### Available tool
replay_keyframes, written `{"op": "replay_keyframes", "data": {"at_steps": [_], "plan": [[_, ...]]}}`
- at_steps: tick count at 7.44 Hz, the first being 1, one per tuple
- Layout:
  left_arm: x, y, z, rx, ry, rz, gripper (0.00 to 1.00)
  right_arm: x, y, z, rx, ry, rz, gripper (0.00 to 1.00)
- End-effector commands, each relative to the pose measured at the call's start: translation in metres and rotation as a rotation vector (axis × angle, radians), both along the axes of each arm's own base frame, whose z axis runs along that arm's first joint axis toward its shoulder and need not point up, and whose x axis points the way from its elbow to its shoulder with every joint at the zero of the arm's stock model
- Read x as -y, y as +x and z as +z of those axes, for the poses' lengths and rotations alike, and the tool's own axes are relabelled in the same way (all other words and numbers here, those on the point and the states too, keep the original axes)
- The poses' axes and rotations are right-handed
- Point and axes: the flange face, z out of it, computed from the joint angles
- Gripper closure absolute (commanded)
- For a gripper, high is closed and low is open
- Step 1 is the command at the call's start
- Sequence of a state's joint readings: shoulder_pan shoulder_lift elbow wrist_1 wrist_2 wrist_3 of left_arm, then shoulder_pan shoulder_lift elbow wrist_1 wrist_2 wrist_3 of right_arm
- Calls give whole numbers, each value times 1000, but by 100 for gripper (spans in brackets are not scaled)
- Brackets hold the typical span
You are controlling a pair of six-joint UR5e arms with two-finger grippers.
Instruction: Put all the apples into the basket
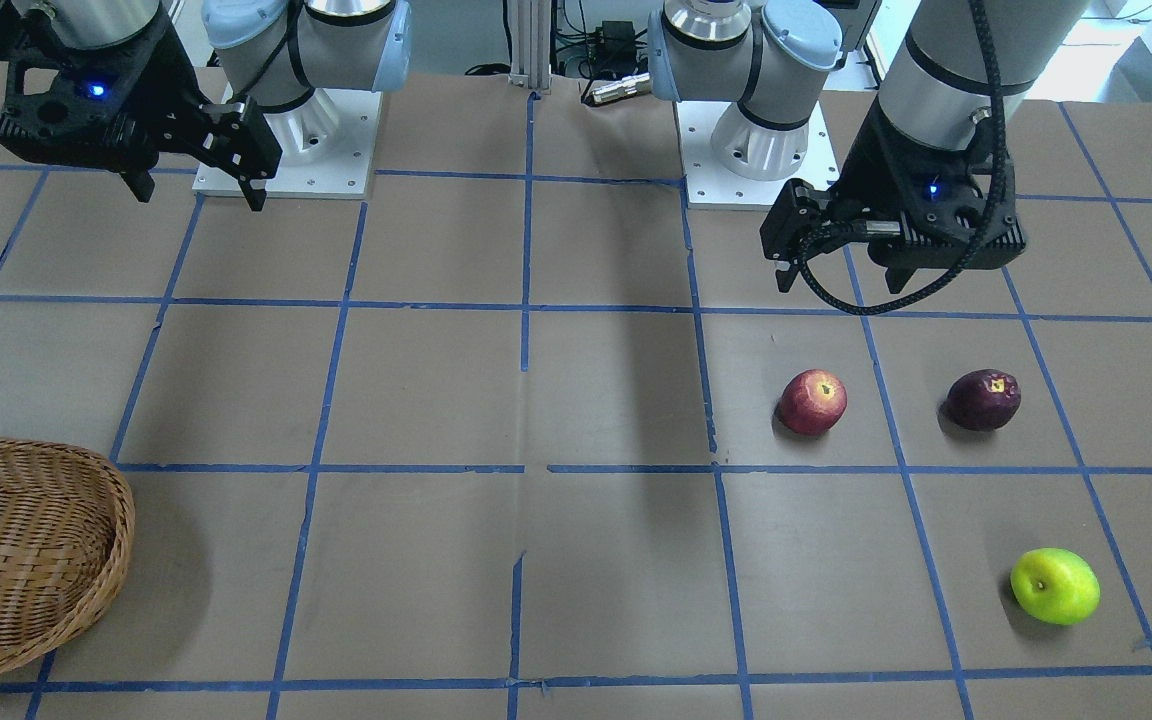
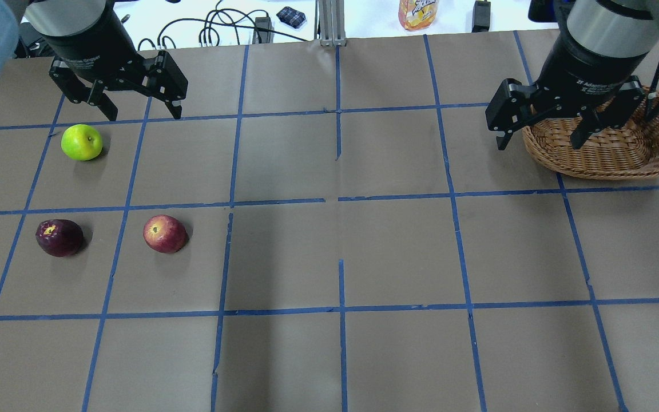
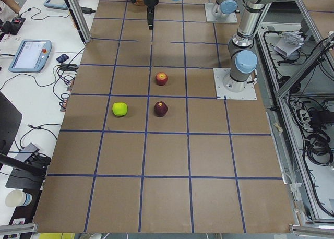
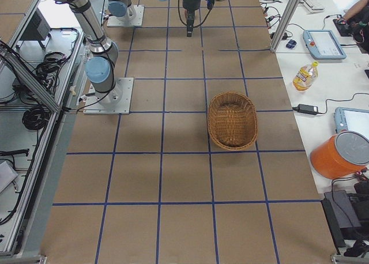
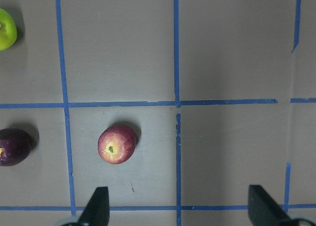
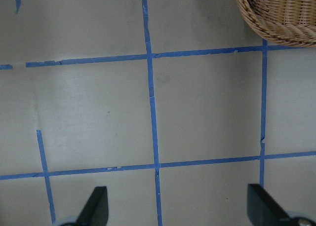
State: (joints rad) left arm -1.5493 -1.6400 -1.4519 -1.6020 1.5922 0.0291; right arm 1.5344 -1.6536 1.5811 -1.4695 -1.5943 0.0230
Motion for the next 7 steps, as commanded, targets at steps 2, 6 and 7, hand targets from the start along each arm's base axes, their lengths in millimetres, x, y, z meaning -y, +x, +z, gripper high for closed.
{"op": "replay_keyframes", "data": {"at_steps": [2, 6, 7], "plan": [[0, 0, -1, -1, 2, 0, 0, 1, 0, 1, 0, -3, 0, 0], [-4, -1, -6, -2, 14, -2, 0, 1, 0, 0, 2, -5, -11, 0], [-5, 0, -7, -2, 17, 0, 0, 4, 0, 1, 3, -21, -11, 0]]}}
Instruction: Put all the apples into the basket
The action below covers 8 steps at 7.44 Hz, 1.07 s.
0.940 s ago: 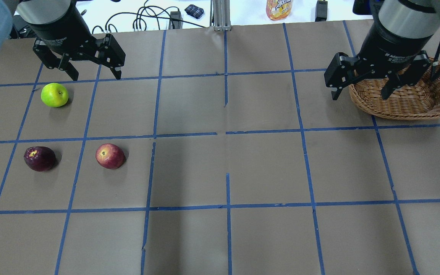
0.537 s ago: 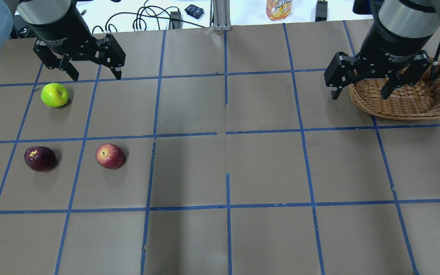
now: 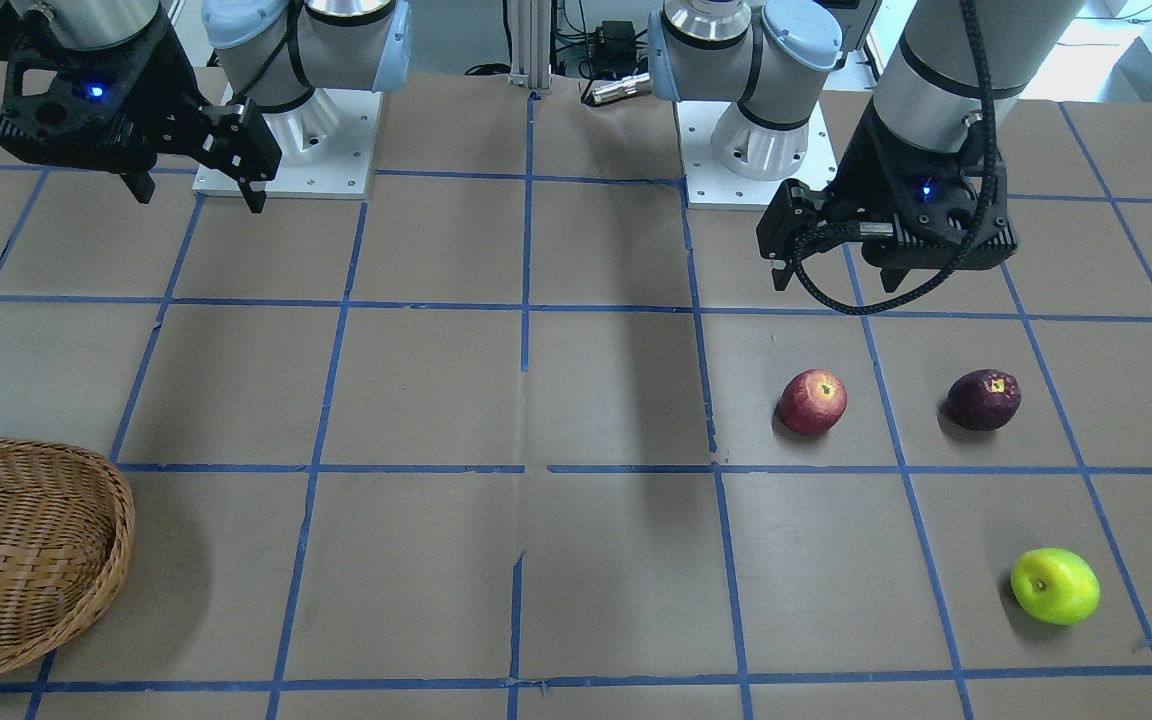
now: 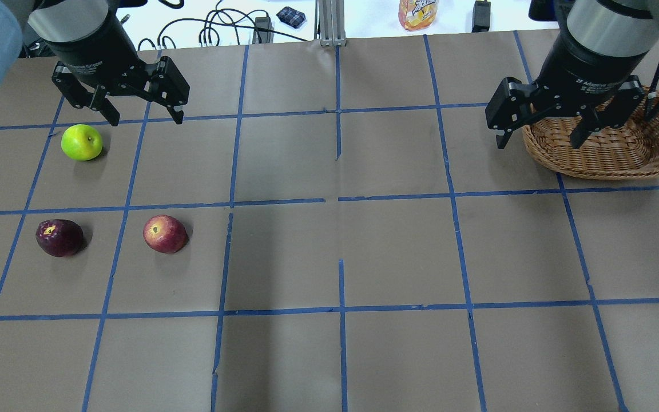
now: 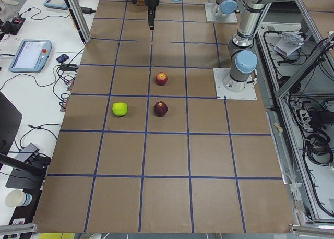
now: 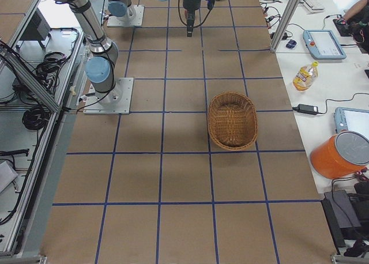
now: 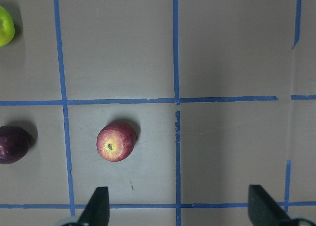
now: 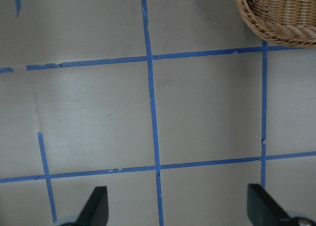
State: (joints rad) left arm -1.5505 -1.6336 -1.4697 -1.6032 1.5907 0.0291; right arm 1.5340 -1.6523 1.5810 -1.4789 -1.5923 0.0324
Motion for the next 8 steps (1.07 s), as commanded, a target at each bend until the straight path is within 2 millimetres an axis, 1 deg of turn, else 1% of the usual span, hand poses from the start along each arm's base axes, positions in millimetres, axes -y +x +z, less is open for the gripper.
{"op": "replay_keyframes", "data": {"at_steps": [1, 2, 3, 4, 5, 6, 7, 8], "plan": [[-3, 1, -4, 0, 19, 1, 0, 3, 1, 2, 3, -33, 2, 0], [-3, 9, -17, -3, 55, 4, 0, 3, -1, 2, -6, -33, 0, 0], [3, 24, -42, -6, 95, 30, 0, 3, 1, 2, 0, -34, 3, 0], [5, 46, -57, -14, 123, 70, 0, 3, 1, 2, -1, -33, 2, 0], [7, 73, -80, -28, 174, 112, 0, 3, 0, 2, -3, -33, 2, 0], [6, 102, -112, -51, 219, 64, 0, 3, 0, 1, -4, -31, 5, 0], [11, 133, -145, -64, 200, 13, 0, 3, 0, 1, -6, -33, 6, 0], [10, 158, -182, -76, 197, -2, 0, 4, 0, 0, -4, -31, 8, 0]]}}
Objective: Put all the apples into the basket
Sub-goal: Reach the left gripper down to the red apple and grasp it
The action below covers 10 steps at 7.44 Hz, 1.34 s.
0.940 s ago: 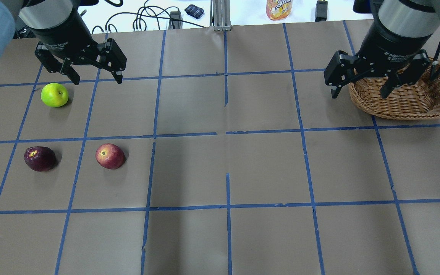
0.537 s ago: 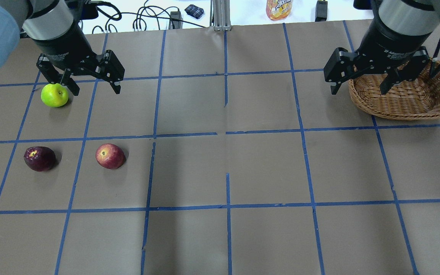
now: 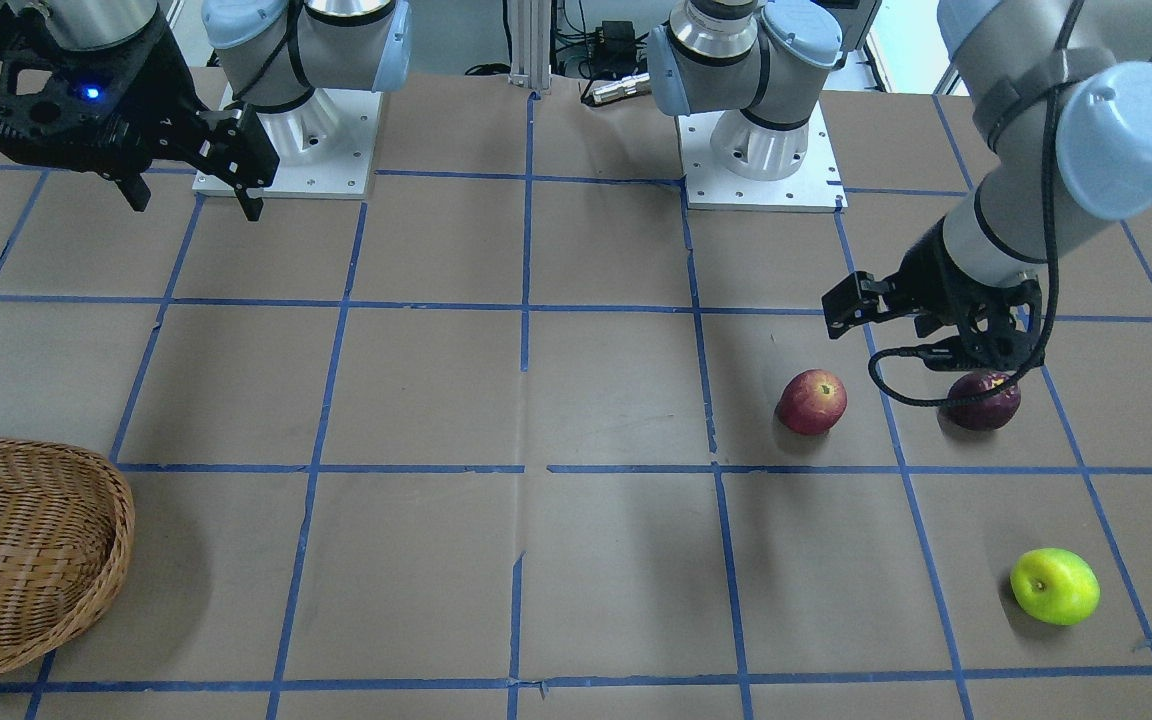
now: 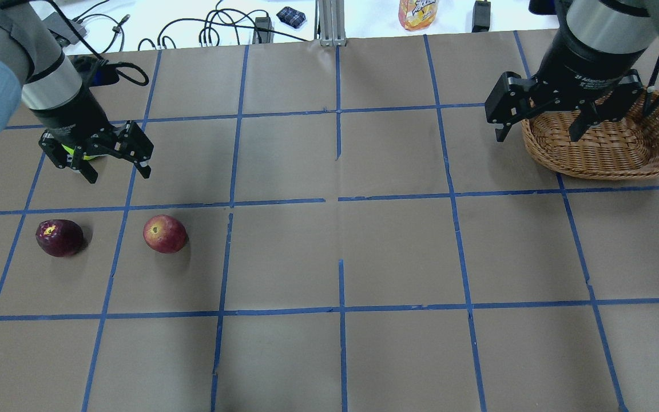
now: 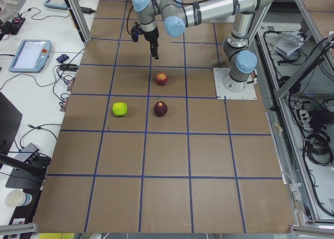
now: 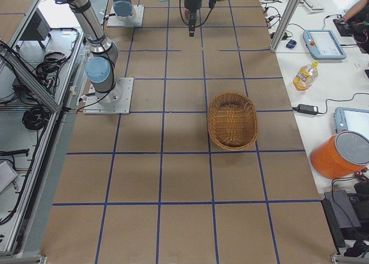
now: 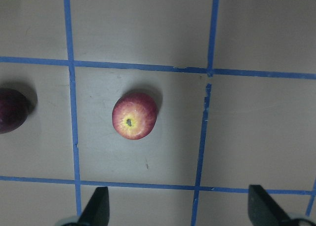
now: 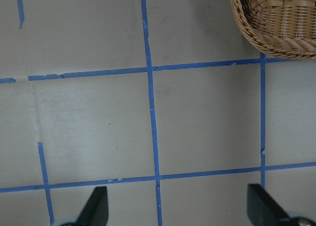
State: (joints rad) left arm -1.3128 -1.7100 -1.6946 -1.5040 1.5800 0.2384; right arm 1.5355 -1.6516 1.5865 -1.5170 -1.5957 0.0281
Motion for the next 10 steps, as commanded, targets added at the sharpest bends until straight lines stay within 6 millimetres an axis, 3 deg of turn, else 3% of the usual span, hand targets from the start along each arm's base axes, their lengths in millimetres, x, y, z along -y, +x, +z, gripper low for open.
{"op": "replay_keyframes", "data": {"at_steps": [1, 3, 5, 10], "plan": [[-2, 42, -72, -13, -33, -25, 0, 1, 0, -2, 2, 2, -1, 0], [-17, 33, -106, -54, 5, -18, 0, 0, 0, -1, -1, 1, -3, 0], [-13, 29, -126, -92, -3, -11, 0, 0, 0, -1, -3, 2, -3, 0], [-15, 22, -155, -161, 24, 2, 0, 0, 0, -1, -3, 2, -1, 0]]}}
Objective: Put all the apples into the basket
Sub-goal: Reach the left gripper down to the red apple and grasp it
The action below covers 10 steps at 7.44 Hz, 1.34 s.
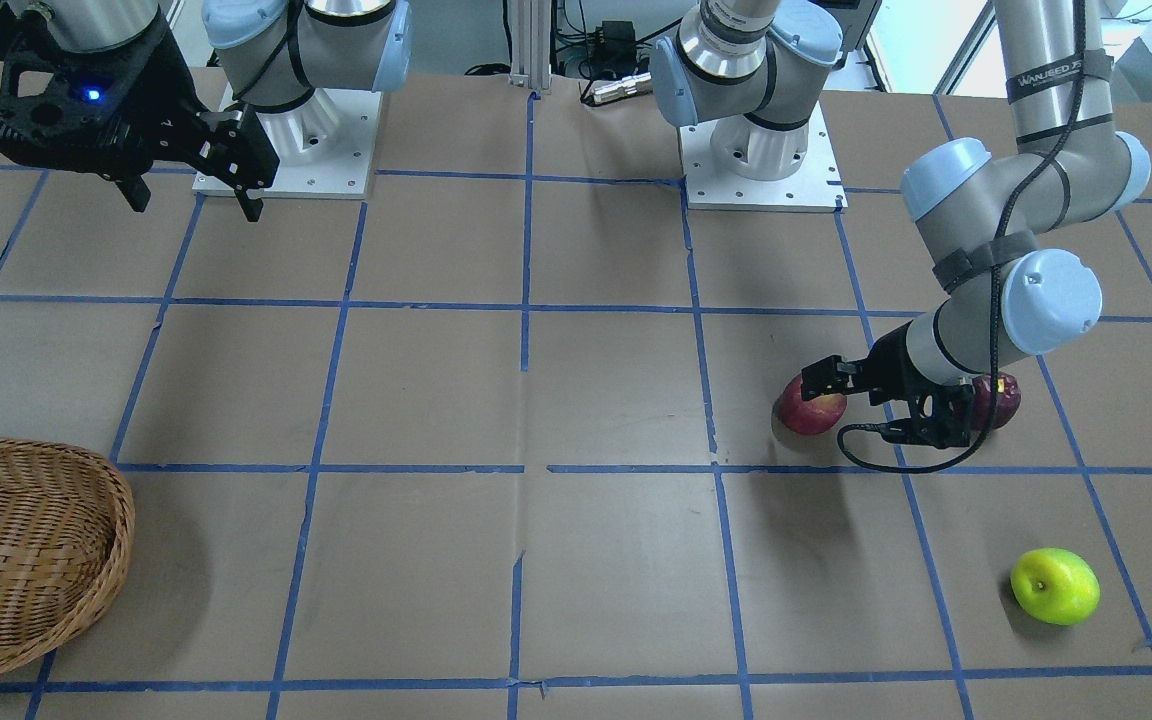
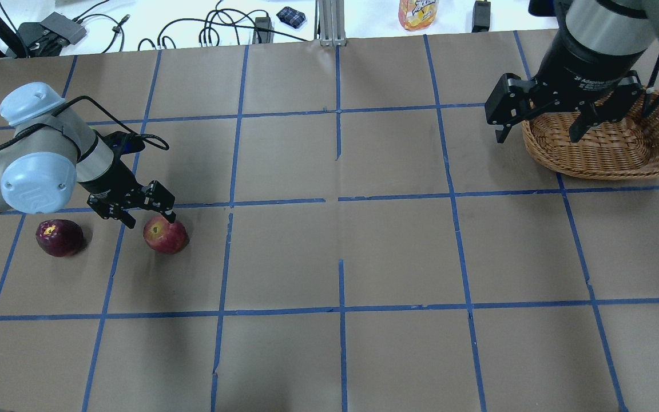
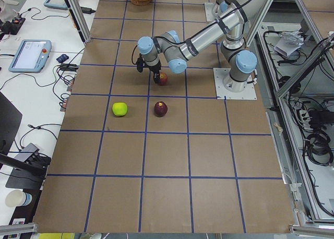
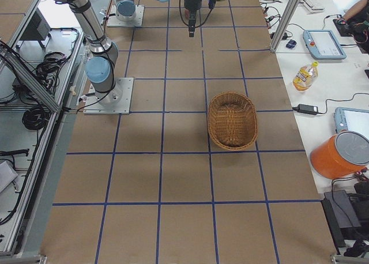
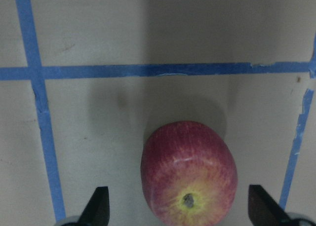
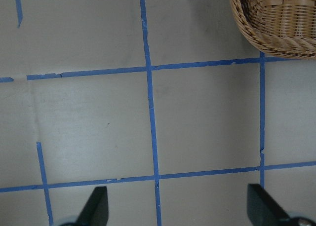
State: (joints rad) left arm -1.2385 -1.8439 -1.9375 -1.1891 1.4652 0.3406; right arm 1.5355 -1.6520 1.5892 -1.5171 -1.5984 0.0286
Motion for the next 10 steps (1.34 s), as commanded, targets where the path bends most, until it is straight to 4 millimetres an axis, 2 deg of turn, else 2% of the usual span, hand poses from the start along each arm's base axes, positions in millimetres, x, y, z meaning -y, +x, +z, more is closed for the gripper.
{"op": "replay_keyframes", "data": {"at_steps": [1, 4, 5, 6, 7, 8, 9, 10], "plan": [[-4, -2, -12, -18, 21, 5, 0, 0, 0, 0, 0, 0, -4, 0], [-11, -5, -41, -22, 38, 6, 0, 1, 0, -1, 5, 0, -7, 0], [-6, -3, -43, -7, -4, 12, 0, 1, 0, -1, 5, 0, -8, 0], [-2, -1, -40, 4, -32, 7, 15, 1, 0, -1, 3, 0, -5, 0], [-1, -2, -38, 11, -33, 4, 43, 1, 1, -1, 6, 0, -10, 0], [0, -6, -33, 13, -37, -1, 53, 1, 1, -2, 8, 2, -10, 0], [1, -23, -16, 29, -27, 50, 53, 2, 0, -3, 2, 6, -8, 0], [10, -62, 7, 45, -30, 50, 53, 2, 0, -3, -3, 5, -4, 0]]}}
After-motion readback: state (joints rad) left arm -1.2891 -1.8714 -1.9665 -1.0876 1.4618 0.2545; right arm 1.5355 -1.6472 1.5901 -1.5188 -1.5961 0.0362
